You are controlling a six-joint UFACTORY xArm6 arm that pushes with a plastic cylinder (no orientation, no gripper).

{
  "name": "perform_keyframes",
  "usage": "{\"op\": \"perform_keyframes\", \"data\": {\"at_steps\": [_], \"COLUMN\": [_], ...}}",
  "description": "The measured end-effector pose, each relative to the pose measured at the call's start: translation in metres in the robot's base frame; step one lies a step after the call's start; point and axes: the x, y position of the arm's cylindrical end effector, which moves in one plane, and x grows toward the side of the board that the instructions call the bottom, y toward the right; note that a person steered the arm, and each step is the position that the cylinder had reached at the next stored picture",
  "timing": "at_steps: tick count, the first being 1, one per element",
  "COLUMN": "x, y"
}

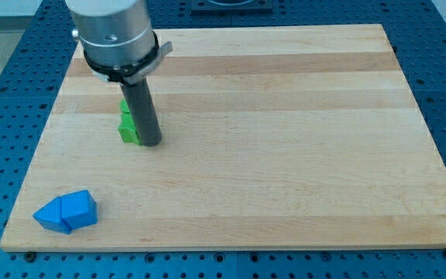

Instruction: Slide green star left a bit

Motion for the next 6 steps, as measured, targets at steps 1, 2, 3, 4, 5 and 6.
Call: {"op": "perform_keyframes", "data": {"at_steps": [1,2,3,4,5,6], "x": [-0.022,-0.043,-0.061,-0.052,-0.024,-0.006], "y": [-0.021,-0.044,-0.064,-0.05,-0.039,-0.062]}}
